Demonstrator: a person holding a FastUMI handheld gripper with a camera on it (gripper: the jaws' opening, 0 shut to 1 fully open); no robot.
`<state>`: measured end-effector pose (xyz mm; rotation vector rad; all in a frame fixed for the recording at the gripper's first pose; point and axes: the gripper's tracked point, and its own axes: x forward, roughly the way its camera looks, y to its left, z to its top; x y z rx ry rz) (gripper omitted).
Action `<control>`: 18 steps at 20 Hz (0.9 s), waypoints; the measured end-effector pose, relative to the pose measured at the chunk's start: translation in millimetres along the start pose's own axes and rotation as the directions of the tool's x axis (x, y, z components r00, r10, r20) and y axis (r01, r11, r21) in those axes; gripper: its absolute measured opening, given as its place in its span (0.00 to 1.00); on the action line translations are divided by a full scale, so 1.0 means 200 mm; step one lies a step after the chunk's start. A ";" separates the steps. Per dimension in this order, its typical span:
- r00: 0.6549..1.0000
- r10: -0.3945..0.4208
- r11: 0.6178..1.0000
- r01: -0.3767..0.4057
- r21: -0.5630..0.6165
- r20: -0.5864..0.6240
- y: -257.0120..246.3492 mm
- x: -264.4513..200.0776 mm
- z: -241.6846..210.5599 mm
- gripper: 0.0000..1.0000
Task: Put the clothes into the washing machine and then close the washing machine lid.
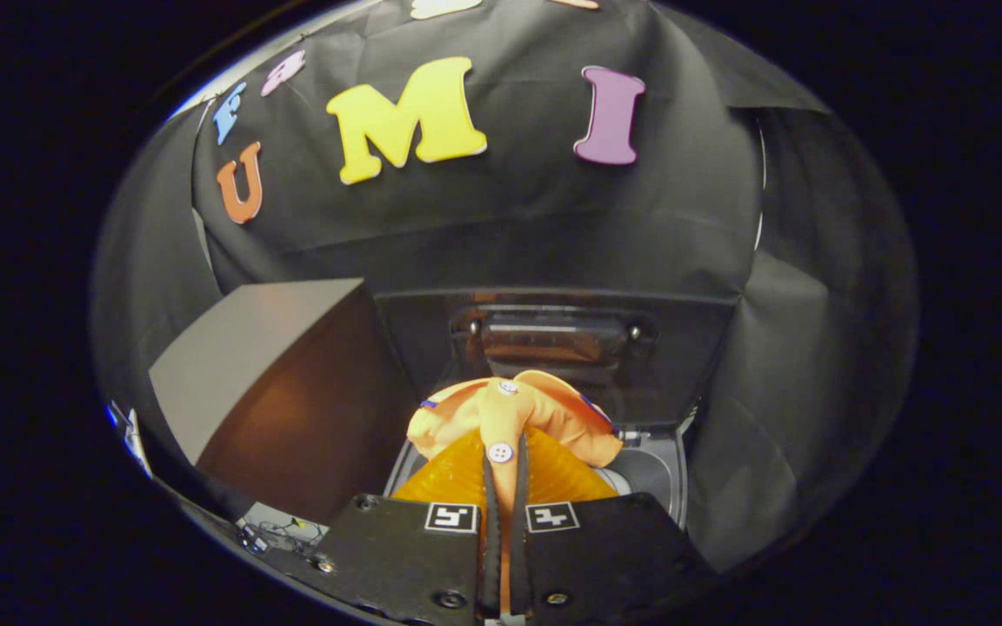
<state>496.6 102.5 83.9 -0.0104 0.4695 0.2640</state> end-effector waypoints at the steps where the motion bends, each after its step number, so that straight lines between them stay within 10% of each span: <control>1: 1.000 -0.003 1.000 0.003 -0.005 -0.023 -0.01 0.05 -0.05 0.08; 18: 0.917 -0.088 0.994 0.109 0.032 -0.390 -0.13 0.49 -0.60 0.12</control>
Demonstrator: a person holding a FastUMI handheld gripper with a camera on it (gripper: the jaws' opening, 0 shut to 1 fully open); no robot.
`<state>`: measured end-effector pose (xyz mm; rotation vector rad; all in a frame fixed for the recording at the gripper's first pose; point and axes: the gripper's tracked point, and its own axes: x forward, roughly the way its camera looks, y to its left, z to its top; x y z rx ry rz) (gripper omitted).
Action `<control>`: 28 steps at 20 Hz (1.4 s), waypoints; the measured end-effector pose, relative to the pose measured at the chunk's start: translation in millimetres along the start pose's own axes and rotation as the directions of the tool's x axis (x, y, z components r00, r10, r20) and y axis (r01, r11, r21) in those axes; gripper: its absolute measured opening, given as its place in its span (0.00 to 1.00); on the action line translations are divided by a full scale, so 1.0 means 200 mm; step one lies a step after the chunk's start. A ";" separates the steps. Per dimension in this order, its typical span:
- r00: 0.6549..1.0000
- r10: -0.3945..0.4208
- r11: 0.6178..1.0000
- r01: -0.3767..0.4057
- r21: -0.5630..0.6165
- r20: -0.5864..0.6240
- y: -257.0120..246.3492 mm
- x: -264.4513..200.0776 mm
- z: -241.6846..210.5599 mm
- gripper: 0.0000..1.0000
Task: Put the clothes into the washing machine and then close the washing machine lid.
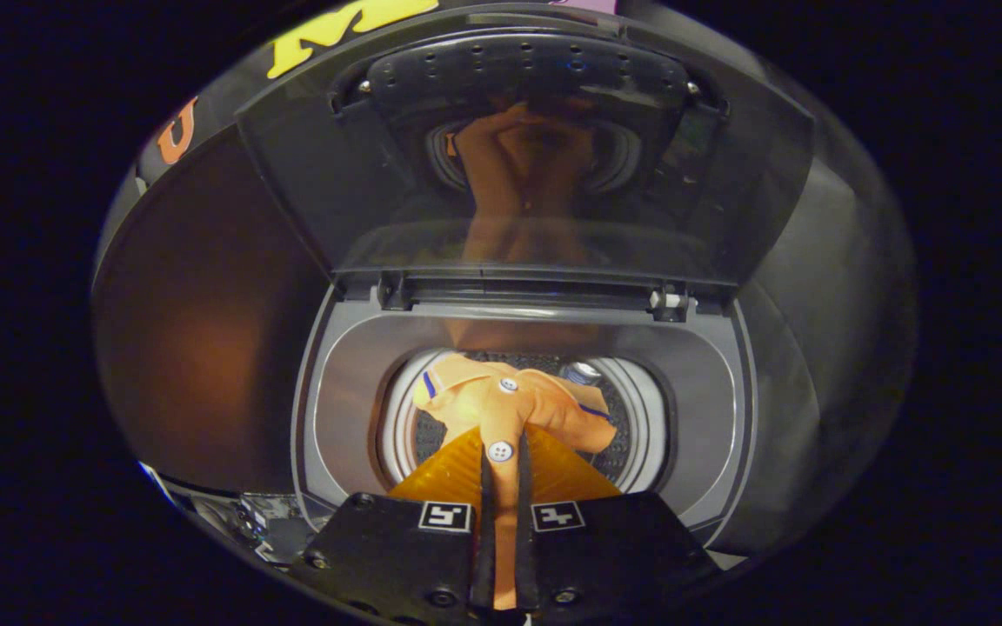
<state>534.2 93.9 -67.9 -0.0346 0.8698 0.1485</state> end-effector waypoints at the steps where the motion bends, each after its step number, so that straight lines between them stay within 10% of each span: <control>1: 1.000 -0.011 1.000 0.011 -0.005 0.004 -0.02 -0.01 0.00 0.13; 11: 0.989 -0.097 0.994 0.102 -0.041 0.111 -0.09 -0.10 0.02 0.79; 28: 0.891 -0.080 0.997 0.079 0.021 0.446 -0.09 -0.75 0.45 0.80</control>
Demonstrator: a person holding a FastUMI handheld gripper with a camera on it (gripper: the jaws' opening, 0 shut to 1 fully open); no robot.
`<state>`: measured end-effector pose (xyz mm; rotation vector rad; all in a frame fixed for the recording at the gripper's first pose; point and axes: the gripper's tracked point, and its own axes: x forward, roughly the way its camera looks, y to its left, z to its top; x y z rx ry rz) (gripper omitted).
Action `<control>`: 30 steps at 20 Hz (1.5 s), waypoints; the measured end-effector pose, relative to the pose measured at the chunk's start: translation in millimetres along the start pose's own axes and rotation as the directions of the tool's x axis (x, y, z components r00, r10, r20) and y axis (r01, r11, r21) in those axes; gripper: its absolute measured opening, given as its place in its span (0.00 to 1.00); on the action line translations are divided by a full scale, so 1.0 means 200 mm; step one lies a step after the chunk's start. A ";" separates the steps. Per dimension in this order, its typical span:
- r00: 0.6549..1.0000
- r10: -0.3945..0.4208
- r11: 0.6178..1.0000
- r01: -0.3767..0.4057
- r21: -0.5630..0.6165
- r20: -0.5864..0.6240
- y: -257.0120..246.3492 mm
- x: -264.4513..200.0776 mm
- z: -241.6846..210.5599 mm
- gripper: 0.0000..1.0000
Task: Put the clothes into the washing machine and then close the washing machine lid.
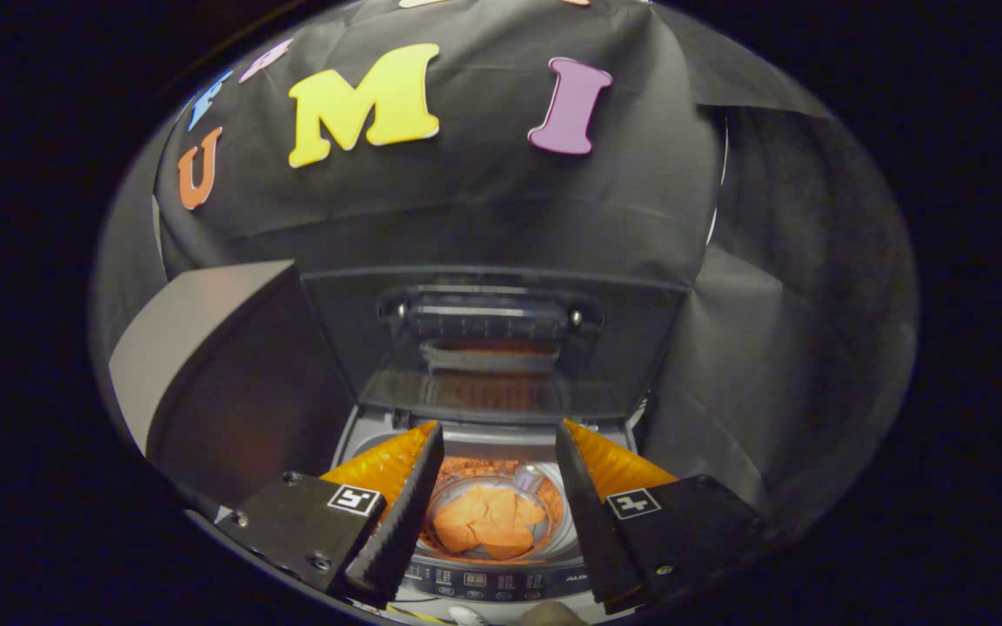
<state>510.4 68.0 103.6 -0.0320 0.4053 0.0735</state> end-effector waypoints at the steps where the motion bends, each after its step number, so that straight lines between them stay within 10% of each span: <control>1: 1.000 0.004 1.000 -0.004 0.009 0.023 0.00 -0.02 0.07 0.80; 14: 0.993 -0.022 0.999 0.018 0.031 0.114 0.01 0.12 0.60 0.83; 30: 0.997 -0.075 0.996 0.075 0.047 0.014 0.05 0.55 0.57 0.93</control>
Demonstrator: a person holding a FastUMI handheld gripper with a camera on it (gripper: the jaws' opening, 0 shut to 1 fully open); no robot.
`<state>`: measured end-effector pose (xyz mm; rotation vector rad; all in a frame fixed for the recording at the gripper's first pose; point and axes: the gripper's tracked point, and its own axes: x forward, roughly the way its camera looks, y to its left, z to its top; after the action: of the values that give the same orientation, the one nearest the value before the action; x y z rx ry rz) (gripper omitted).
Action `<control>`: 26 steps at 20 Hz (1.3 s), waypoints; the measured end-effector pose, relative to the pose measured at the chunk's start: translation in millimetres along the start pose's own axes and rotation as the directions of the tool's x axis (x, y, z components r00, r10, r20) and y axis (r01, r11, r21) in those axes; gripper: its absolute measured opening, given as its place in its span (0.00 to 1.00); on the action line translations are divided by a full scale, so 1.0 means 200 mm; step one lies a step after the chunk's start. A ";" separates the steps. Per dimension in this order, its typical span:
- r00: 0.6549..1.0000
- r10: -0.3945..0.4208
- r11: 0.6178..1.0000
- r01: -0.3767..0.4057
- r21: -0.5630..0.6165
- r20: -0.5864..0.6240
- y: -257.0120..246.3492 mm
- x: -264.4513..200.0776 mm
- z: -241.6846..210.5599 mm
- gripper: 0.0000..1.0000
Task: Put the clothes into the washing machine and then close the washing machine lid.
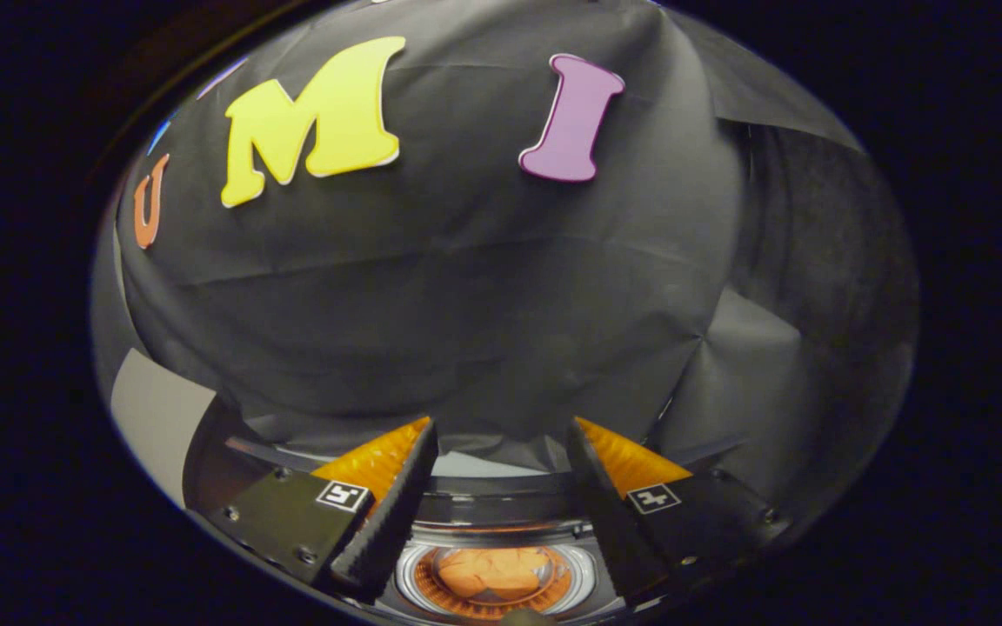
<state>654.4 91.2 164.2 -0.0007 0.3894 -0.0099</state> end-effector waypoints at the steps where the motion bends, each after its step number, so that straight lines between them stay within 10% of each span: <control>1: 1.000 0.002 1.000 -0.002 0.000 0.001 0.00 -0.01 0.00 0.93; 26: 0.993 0.033 0.999 -0.030 -0.029 0.110 -0.05 -0.41 -0.37 0.93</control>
<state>549.9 81.3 127.8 -0.0220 0.2788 0.0267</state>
